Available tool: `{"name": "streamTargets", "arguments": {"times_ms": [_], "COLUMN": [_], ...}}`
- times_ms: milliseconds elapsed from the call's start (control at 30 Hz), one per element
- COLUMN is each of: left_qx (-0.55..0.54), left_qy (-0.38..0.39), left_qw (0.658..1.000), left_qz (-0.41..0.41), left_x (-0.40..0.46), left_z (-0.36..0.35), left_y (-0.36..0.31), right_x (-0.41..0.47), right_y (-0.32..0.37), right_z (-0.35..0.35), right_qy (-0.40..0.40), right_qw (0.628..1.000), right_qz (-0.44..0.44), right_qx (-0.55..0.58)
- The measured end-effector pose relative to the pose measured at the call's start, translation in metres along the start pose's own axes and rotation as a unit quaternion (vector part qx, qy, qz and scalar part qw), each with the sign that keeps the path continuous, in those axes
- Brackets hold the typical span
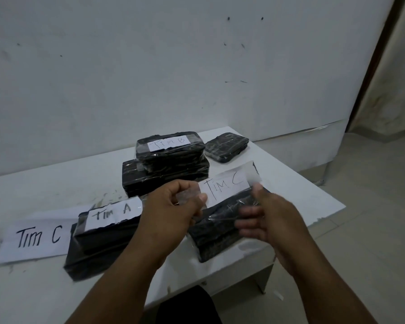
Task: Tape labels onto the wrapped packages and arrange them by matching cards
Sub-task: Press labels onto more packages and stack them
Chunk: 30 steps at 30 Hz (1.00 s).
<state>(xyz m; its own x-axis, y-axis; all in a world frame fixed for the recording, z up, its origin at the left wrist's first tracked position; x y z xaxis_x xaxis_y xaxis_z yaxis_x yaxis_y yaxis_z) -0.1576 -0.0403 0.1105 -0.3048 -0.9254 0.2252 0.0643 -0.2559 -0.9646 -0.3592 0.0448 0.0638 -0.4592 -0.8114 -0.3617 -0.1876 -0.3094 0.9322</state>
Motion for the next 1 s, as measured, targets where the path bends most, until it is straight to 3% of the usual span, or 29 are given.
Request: {"name": "streamTargets", "arguments": {"times_ms": [100, 200, 400, 567, 800, 1000], "left_qx": [-0.009, -0.013, -0.004, 0.097, 0.279, 0.289], "left_qy": [0.000, 0.001, -0.013, -0.039, -0.049, -0.043], "left_qw": [1.000, 1.000, 0.999, 0.993, 0.959, 0.956], "left_qz": [0.011, 0.016, 0.048, 0.047, -0.002, 0.023], "left_x": [0.002, 0.003, 0.002, 0.010, 0.021, 0.023], "left_z": [-0.003, -0.005, -0.008, -0.010, -0.013, -0.016], "left_y": [0.002, 0.005, 0.020, 0.035, 0.027, 0.036], "right_x": [0.016, 0.028, 0.044, 0.046, 0.057, 0.066], "right_y": [0.000, 0.007, 0.016, 0.032, 0.035, 0.034], "right_z": [-0.010, -0.001, 0.023, 0.034, 0.036, 0.035], "right_qy": [0.088, 0.066, -0.063, -0.178, -0.204, -0.199], "right_qw": [0.975, 0.970, 0.992, 0.965, 0.943, 0.932], "right_qz": [-0.040, -0.002, 0.072, 0.135, 0.129, 0.119], "right_qx": [0.200, 0.233, 0.079, -0.139, -0.228, -0.279]}}
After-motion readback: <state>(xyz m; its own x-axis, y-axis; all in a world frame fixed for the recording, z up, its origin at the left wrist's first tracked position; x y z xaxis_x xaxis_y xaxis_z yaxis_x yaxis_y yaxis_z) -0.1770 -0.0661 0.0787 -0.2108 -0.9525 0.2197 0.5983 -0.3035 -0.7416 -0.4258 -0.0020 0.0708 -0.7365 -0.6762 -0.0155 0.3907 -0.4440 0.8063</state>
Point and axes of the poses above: each hand's wrist, its own x-axis towards the middle knuckle, its own z-axis out of the back of the hand, y = z × x, the point moved 10 cm from there along x, towards the middle knuckle, and after that the axes turned 8 degrees about -z, right-handed, at the moved point
